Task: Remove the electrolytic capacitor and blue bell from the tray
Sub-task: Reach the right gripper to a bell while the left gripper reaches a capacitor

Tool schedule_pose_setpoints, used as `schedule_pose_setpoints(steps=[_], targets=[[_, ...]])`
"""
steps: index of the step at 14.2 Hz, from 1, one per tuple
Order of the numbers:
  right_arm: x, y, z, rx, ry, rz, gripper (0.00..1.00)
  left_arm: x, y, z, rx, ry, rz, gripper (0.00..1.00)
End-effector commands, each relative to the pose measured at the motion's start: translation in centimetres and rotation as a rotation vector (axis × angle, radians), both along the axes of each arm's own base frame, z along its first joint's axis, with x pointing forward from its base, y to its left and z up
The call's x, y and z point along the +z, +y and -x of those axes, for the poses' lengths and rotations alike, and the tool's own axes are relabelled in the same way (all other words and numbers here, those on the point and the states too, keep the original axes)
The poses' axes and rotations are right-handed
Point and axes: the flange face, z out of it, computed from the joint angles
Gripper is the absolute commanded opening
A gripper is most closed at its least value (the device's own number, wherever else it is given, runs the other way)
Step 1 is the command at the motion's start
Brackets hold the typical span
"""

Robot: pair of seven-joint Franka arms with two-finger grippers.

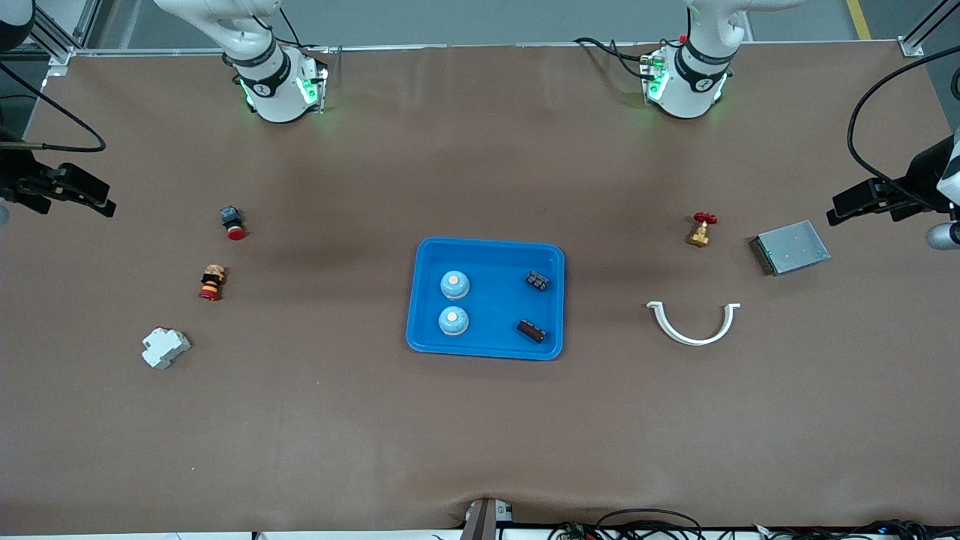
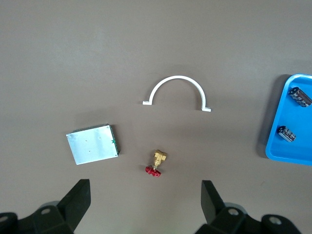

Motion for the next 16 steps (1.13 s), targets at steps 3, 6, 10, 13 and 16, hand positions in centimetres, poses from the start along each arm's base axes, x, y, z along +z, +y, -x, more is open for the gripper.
schedule_pose_setpoints(steps=[3,6,10,13,16], targets=[[0.3,0.0,0.9,-0.013,-0.003,0.004,1.00,0.3,0.3,0.1,-0.003,0.005,-0.012,1.00],[0.3,0.1,0.8,-0.015,-0.008,0.002,1.00,-1.6,-0.4,-0.9,0.001,0.037,-0.005,1.00],[-0.1,1.2,0.5,-0.050,-0.012,-0.002,1.00,-3.7,-1.8,-1.8,-0.019,0.073,-0.004,1.00],[-3.6,4.5,-0.6,-0.048,-0.026,-0.002,1.00,-7.1,-3.5,-2.9,-0.040,0.128,0.013,1.00],[-9.4,10.0,-0.8,-0.103,-0.051,-0.002,1.00,-9.9,-3.9,-3.8,-0.017,0.175,0.087,1.00]])
